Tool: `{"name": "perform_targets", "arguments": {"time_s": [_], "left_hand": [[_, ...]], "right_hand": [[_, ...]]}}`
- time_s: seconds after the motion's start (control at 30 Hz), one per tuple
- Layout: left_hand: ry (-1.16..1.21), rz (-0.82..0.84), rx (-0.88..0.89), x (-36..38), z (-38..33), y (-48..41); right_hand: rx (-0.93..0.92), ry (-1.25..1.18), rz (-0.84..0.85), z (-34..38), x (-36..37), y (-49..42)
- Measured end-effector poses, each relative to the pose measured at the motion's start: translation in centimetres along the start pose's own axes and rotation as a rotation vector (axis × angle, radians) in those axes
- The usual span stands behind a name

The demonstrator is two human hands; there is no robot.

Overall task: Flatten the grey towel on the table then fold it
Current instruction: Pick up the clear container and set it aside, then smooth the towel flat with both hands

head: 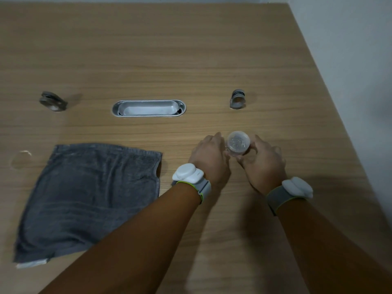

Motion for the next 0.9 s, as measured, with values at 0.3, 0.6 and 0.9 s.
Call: {"name": "perform_targets", "arguments": {"time_s": [0.3, 0.6, 0.9], "left_hand": [[-0.015, -0.271, -0.15, -14.3, 12.8, 2.8], [-0.187, -0.28, -0.122, -20.6, 25.1, 7.2], [-0.325, -0.046, -0.023, -16.4, 31.7, 11.4]], "right_hand": [[-0.157, -0.11, -0.129, 10.1, -2.8, 2.5], [-0.45, -0.102, 0.091, 26.0, 10.2, 12.3], [-0.421, 0.244, -0.005, 25.1, 17.7, 17.5]]}}
Point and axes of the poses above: each hand's wrist, its own y-axis away from the middle knuckle, its own x-axis out of the palm, z = x × y, the point moved 10 cm from there along -y, towards the middle knuckle, and after that the axes turned 12 degrees about -z, right-handed, at the moved point
